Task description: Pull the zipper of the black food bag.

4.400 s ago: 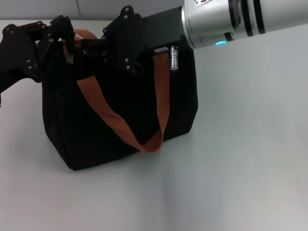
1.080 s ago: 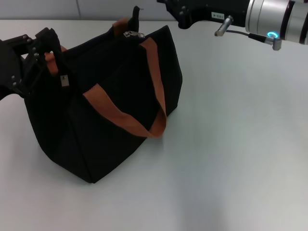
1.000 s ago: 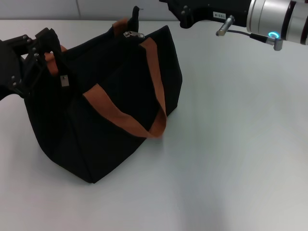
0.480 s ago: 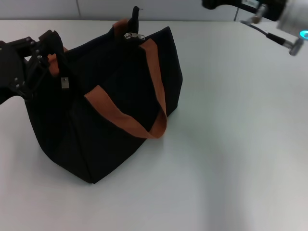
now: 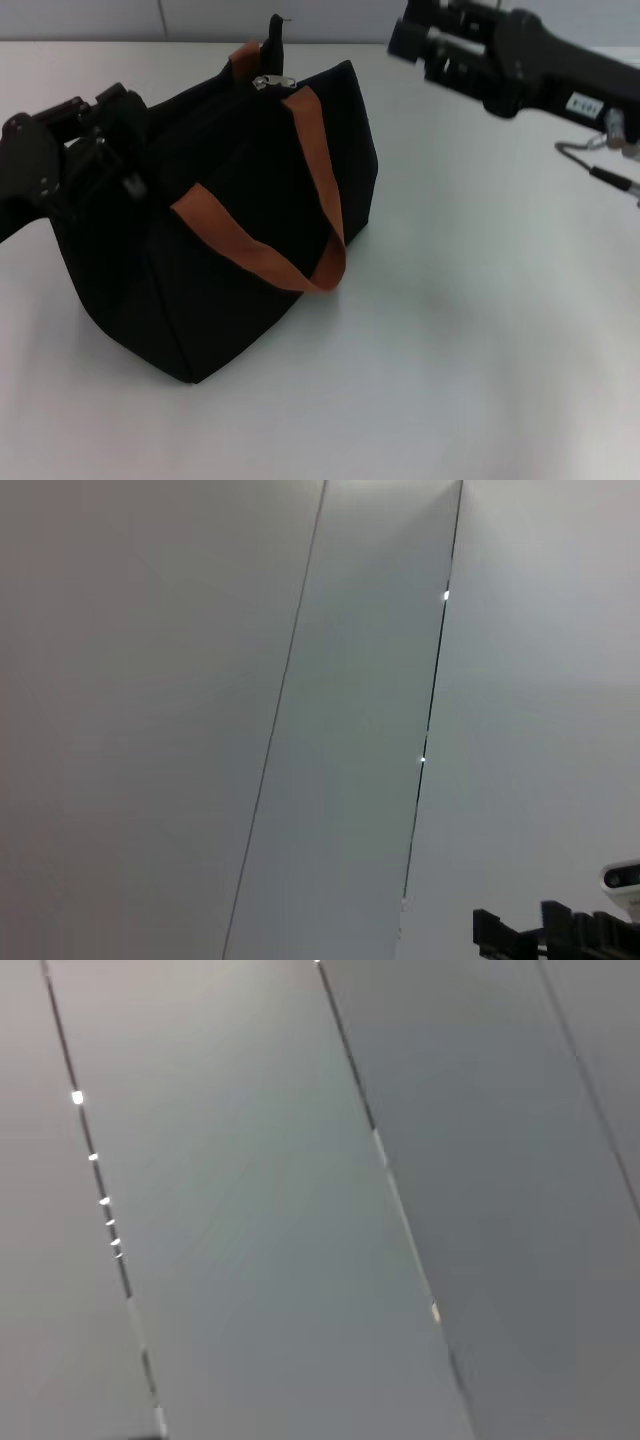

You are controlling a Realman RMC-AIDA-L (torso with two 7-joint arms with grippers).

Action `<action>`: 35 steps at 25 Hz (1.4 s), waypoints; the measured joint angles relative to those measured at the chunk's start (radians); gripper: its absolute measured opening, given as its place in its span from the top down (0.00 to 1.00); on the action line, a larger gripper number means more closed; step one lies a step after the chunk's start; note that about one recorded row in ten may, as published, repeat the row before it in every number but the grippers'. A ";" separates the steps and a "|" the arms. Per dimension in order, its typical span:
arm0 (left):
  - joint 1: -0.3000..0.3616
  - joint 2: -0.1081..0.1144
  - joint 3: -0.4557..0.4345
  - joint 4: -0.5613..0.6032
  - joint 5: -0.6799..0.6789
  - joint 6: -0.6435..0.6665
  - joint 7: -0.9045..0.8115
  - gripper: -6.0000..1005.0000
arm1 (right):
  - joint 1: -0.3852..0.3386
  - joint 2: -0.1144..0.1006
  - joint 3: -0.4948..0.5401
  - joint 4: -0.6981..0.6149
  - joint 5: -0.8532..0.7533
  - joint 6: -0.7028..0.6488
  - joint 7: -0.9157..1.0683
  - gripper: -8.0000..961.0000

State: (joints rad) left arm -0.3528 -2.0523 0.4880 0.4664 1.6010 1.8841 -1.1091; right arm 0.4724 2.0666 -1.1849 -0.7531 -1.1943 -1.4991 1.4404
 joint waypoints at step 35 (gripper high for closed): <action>0.008 0.056 0.503 0.153 0.000 0.129 -0.041 0.22 | 0.017 -0.032 0.001 0.052 -0.395 -0.178 -0.177 0.24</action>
State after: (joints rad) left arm -0.3452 -1.9959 0.9907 0.6192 1.6009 2.0127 -1.1506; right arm 0.4894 2.0347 -1.1837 -0.7013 -1.5897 -1.6775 1.2635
